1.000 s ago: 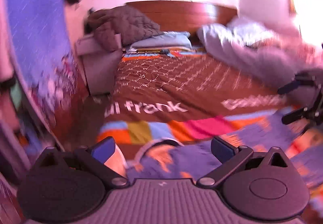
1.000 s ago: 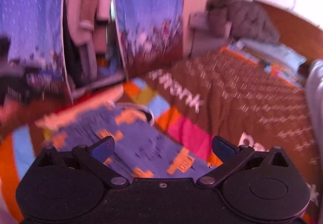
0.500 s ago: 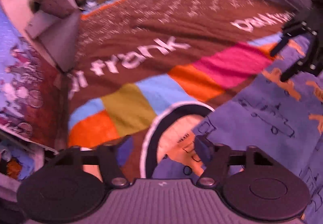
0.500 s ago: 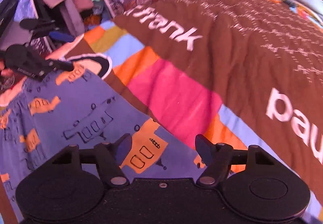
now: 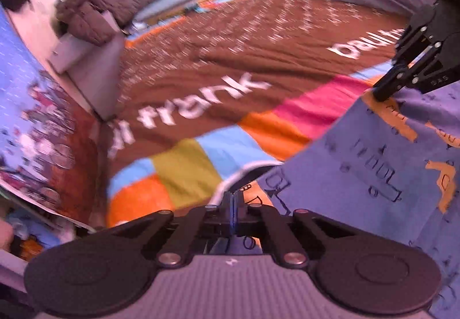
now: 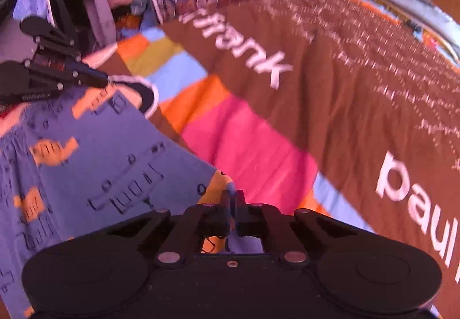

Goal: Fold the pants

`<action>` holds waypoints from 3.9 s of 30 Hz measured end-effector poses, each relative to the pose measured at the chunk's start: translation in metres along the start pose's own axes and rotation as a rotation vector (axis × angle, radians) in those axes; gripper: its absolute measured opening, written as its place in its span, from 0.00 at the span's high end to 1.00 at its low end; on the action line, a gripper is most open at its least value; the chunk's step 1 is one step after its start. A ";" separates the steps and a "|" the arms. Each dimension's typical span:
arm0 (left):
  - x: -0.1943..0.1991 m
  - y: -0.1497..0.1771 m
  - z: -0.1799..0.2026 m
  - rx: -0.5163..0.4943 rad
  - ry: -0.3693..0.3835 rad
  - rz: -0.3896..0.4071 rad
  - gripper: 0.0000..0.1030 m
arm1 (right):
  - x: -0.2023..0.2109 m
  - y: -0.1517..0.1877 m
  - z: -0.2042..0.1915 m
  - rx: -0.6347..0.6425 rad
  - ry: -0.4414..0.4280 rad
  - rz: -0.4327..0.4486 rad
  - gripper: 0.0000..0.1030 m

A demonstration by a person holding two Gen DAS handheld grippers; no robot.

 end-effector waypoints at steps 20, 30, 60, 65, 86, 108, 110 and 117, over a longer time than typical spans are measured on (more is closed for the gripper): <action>0.042 -0.015 -0.012 0.161 -0.125 0.089 1.00 | 0.035 -0.009 -0.008 -0.088 0.211 0.263 0.99; 0.152 0.049 0.047 0.077 0.011 0.111 1.00 | 0.141 0.086 -0.126 0.034 0.112 0.360 0.99; 0.157 0.150 0.108 -0.011 0.121 -0.058 0.89 | 0.135 0.203 -0.199 -0.172 -0.048 0.203 0.89; 0.175 0.136 0.103 0.138 0.128 -0.053 0.42 | 0.156 0.209 -0.184 -0.249 0.006 0.256 0.42; 0.174 -0.026 0.251 0.049 0.314 0.113 0.03 | 0.285 0.323 -0.082 -0.672 0.453 0.412 0.01; 0.255 -0.015 0.182 0.343 0.215 0.188 0.00 | 0.291 0.158 -0.073 -0.689 0.335 0.173 0.01; 0.253 -0.010 0.191 0.340 0.238 0.190 0.00 | 0.313 0.143 -0.067 -0.711 0.329 0.235 0.01; 0.223 0.015 0.224 0.268 0.274 0.196 0.00 | 0.350 0.127 -0.077 -0.771 0.237 0.422 0.01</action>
Point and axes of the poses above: each gripper's, at about its wrist camera, not at the fingertips, and x roughly against the way its jaws point, z to its right, y to its underside, the point moved 8 cm from there along -x, roughly the way its jaws point, and after that the axes turned 2 degrees about z, right-handed, at the moved point
